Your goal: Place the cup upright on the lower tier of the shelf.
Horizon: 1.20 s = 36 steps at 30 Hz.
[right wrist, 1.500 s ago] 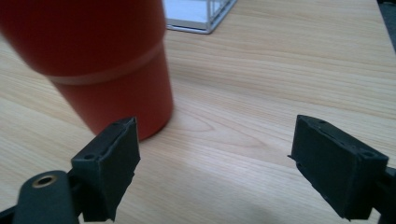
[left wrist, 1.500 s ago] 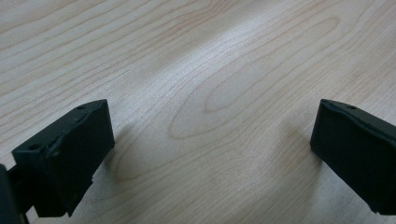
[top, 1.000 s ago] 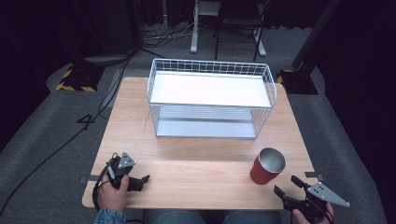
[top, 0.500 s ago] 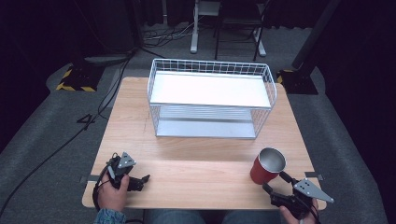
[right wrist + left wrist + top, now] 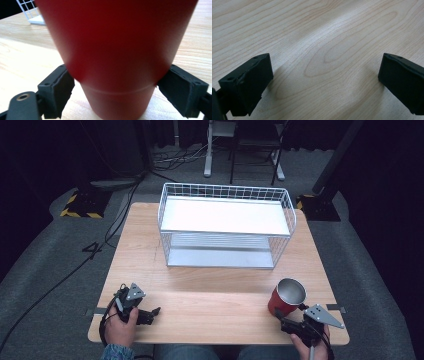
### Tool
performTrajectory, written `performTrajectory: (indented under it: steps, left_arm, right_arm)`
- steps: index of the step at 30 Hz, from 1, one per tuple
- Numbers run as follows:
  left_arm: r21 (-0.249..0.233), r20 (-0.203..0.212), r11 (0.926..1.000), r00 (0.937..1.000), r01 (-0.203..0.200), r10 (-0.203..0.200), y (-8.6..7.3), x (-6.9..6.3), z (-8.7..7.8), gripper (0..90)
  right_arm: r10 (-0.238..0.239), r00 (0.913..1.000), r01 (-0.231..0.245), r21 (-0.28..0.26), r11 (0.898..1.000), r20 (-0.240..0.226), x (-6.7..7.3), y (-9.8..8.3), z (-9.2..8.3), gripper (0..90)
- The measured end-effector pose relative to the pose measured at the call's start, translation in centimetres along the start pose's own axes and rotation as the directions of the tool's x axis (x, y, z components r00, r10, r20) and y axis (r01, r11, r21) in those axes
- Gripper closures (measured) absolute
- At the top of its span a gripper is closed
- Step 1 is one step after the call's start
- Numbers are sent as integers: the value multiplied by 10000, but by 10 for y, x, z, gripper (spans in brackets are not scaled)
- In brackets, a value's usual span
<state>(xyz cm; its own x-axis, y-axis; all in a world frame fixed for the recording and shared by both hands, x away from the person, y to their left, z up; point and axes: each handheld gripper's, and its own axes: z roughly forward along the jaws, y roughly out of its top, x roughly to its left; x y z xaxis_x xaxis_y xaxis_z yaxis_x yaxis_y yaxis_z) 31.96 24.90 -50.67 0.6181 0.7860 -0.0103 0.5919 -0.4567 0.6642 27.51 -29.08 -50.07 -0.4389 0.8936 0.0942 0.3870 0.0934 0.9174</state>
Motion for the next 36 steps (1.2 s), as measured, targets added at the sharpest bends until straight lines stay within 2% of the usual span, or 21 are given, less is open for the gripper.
performTrajectory:
  steps: [5, 8, 12, 20, 29, 36]
  left_arm:
    - [-26, -1, 10000, 10000, 6, -6, 0, 0, 0, 0]
    - [0, 8, 10000, 10000, 2, -2, 0, 0, 0, 0]
    - [-18, 4, 10000, 10000, 16, -16, 0, 0, 0, 0]
    - [0, 2, 10000, 10000, 11, -11, 0, 0, 0, 0]
    - [-29, -7, 10000, 10000, 16, -16, 0, 0, 0, 0]
    - [-7, 1, 10000, 10000, 9, -9, 0, 0, 0, 0]
  right_arm:
    - [230, 9997, -231, 151, 9996, 73, 2, 4, 8, 114]
    - [216, 9998, -216, 162, 9996, 29, 1, 5, 10, 107]
    - [240, 9997, -242, 433, 9988, 54, 1, 7, 14, 109]
    - [58, 9999, -71, 862, 9963, 156, 0, 9, 20, 141]
    - [-371, 9986, 340, 786, 9963, 377, 2, 9, 20, 163]
    - [-451, 9982, 419, 764, 9962, 405, 3, 9, 19, 166]
